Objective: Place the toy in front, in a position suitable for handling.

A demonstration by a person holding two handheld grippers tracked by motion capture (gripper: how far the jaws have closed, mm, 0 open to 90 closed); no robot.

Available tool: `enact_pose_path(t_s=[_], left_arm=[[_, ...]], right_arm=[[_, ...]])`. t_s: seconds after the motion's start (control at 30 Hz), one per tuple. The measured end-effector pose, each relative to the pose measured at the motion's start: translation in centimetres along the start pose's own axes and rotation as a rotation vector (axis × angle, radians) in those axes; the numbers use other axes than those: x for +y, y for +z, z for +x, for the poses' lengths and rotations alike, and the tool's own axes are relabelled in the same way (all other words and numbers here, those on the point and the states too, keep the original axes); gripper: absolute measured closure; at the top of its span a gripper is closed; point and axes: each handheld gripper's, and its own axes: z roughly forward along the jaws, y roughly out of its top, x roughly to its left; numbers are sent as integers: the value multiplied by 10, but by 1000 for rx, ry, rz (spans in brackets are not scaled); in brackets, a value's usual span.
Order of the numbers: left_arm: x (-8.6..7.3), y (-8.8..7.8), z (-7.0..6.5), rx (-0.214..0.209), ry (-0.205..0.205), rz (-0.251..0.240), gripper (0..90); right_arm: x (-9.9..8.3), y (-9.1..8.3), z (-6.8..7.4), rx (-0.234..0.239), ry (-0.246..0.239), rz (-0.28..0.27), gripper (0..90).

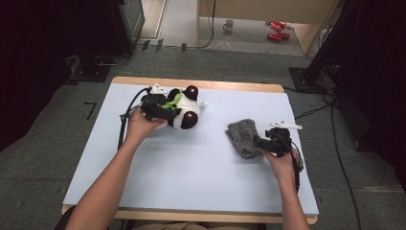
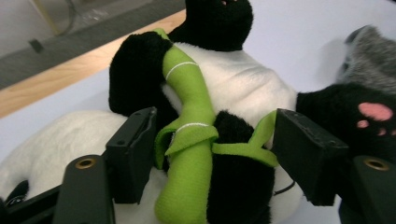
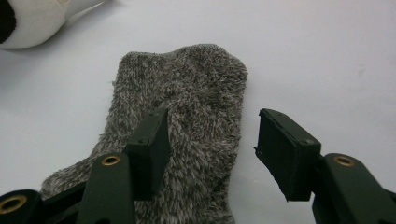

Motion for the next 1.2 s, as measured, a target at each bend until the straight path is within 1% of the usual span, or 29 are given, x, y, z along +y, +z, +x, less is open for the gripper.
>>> enact_pose_path(t_s=[0.07, 0.1, 0.13, 0.17, 0.2, 0.27, 0.33, 0.4, 0.47, 0.53, 0.6, 0.67, 0.7, 0.73, 0.77, 0.83, 0.87, 0.9, 0.93, 1.0, 1.03, 1.07, 1.1, 1.13, 1.17, 1.2], left_arm=[[-5, 1, -4, 26, 2, -23, 375], [-7, 1, -4, 31, 2, -31, 408], [-8, 1, -4, 30, -4, -34, 422], [-8, 0, -4, 24, -18, -28, 444], [-8, 0, -4, 24, -18, -28, 476], [-10, -2, -3, 21, -58, -33, 553], [-12, -3, -3, 19, -86, -41, 602], [-11, -5, -4, 33, -90, -43, 633], [-10, -6, -5, 33, -98, -43, 646], [-8, -8, -5, 26, -117, -41, 648], [-6, -10, -5, 26, -125, -37, 653], [-2, -17, -5, 5, -177, -48, 653], [-2, -17, -5, 5, -177, -48, 652], [1, -23, -6, -11, -201, -55, 652], [1, -23, -6, -11, -201, -55, 651], [3, -29, -12, -6, -199, -54, 651], [3, -34, -17, -3, -201, -45, 650], [3, -34, -17, -3, -201, -45, 650], [2, -37, -22, -2, -203, -39, 650], [1, -40, -29, 1, -198, -22, 649], [-2, -43, -37, 6, -191, -8, 648], [-2, -43, -37, 6, -191, -8, 648], [-6, -47, -44, 3, -193, -21, 648], [-8, -49, -47, 3, -188, -26, 648], [-8, -49, -47, 3, -188, -26, 648], [-11, -51, -53, -13, -197, -14, 647]], right_arm=[[0, 0, 0, 0, 0, -1, 439], [-1, 0, 0, 1, 0, -1, 440], [-1, 0, 0, 2, 1, -1, 441], [-1, -1, 0, 3, 1, 0, 441], [-1, -1, 1, 2, 0, 1, 441], [-1, -1, 2, 3, -4, 3, 444], [-1, 0, 2, 5, -7, 6, 444], [-1, 0, 2, 5, -7, 13, 444], [-2, -1, 1, 9, -2, 16, 444], [-2, -2, 0, 10, 3, 15, 445], [-2, -3, -2, 11, 9, 14, 445], [-2, -3, -4, 13, 14, 16, 449], [-2, -3, -4, 13, 14, 16, 449], [-2, -2, -3, 17, 13, 17, 462], [-2, -2, -3, 17, 13, 17, 462], [-1, -2, -2, 19, 7, 19, 465], [0, -1, -1, 23, 3, 20, 467], [0, -1, -1, 23, 3, 20, 467], [0, -1, -1, 23, 1, 19, 467], [3, 1, 1, 29, -1, 21, 467], [4, 1, 1, 30, -4, 21, 467], [4, 1, 1, 30, -4, 21, 467], [6, 3, 2, 36, -4, 22, 467], [7, 4, 3, 40, -5, 23, 467], [7, 4, 3, 40, -5, 23, 467], [10, 7, 4, 50, -10, 24, 467]])
